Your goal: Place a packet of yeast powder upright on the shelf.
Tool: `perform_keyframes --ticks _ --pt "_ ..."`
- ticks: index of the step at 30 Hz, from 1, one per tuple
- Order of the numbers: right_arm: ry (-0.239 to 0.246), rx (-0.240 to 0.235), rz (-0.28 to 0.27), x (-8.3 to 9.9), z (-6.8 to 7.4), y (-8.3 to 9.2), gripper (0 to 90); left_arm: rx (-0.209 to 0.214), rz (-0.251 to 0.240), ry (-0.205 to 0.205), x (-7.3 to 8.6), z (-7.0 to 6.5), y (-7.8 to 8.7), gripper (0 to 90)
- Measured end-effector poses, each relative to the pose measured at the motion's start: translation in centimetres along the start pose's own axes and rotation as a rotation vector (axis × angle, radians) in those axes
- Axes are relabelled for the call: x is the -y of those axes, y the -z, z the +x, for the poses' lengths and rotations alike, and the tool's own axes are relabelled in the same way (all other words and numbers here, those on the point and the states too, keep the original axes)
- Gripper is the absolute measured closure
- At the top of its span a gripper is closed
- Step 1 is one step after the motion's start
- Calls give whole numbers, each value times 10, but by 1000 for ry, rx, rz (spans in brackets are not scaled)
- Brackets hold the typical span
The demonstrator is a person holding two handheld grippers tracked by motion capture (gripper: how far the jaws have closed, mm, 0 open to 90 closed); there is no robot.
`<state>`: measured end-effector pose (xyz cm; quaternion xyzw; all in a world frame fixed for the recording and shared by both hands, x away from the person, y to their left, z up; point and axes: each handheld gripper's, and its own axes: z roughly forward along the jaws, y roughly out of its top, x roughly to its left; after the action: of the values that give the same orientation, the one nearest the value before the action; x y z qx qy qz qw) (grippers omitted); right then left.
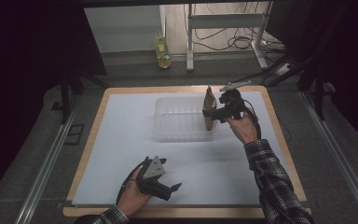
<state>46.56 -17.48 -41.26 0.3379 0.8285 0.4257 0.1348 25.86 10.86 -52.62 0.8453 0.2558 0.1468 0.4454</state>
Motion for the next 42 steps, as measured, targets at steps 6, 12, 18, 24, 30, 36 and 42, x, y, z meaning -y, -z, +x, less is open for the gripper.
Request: perform_keyframes --ticks 6,12,18,24,30,36,42 --pt "-9 -1 -2 6 4 3 20 0 0 -2 0 0 0 10" --pt "-10 0 4 13 8 4 20 -1 1 -2 0 0 0 10" --pt "11 34 17 23 14 6 8 -4 2 -7 0 1 0 12" --pt "22 35 20 27 17 8 0 -9 -1 -10 1 2 1 12" --pt "29 25 23 32 21 12 0 -12 -3 -13 1 3 2 11" --pt "40 12 30 38 25 17 0 -12 -6 -1 1 5 2 11" --pt "44 3 30 42 30 24 0 -16 10 14 0 4 3 16"
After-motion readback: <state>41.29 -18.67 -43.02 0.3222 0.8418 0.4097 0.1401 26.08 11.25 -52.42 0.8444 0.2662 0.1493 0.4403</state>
